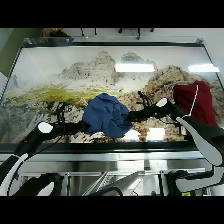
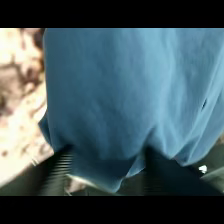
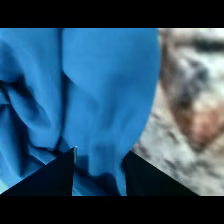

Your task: Fold the shirts.

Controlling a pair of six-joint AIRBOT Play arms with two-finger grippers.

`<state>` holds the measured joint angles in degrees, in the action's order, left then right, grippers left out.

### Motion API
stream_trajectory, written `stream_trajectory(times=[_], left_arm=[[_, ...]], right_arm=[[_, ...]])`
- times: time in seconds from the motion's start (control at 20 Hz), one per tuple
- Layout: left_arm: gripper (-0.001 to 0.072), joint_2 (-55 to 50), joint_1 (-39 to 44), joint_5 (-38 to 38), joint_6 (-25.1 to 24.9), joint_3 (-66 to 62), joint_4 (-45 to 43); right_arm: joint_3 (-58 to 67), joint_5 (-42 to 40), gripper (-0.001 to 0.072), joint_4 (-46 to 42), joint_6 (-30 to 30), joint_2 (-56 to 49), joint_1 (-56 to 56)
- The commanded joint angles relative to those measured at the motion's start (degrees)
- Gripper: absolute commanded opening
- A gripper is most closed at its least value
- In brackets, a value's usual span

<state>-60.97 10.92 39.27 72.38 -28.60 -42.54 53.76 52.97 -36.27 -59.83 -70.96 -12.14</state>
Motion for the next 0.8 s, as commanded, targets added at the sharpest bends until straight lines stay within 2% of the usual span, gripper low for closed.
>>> stream_trajectory(times=[0.0,0.05,0.1,0.15,0.4,0.6,0.75], left_arm=[[0.0284,-2.38,1.29,-3.21,-0.26,0.35,0.76],[0.0162,-3.37,1.29,-3.04,-0.26,0.17,0.79],[0.0067,-4.37,1.29,-1.99,-0.35,-0.68,0.66],[0.0020,-4.94,1.29,-0.70,-0.37,-1.86,0.59],[0.0020,-0.13,1.29,5.75,-0.42,-13.75,0.00],[0.0019,11.41,1.27,11.02,-0.24,-31.98,0.00],[0.0019,18.71,1.29,11.82,4.96,-48.70,-4.87]], right_arm=[[0.02,-0.20,0.0338,2.95,2.25,-0.48,-0.52],[0.02,0.00,0.0260,2.95,2.32,-0.48,-0.52],[0.02,0.22,0.0047,2.99,3.17,-0.48,-0.52],[0.02,0.22,0.0013,3.06,3.13,-0.48,-0.52],[5.79,6.08,0.0011,3.41,4.15,4.02,0.28],[26.03,14.23,0.0011,6.71,4.13,15.54,6.32],[43.21,14.53,0.0011,6.36,4.17,23.89,12.92]])
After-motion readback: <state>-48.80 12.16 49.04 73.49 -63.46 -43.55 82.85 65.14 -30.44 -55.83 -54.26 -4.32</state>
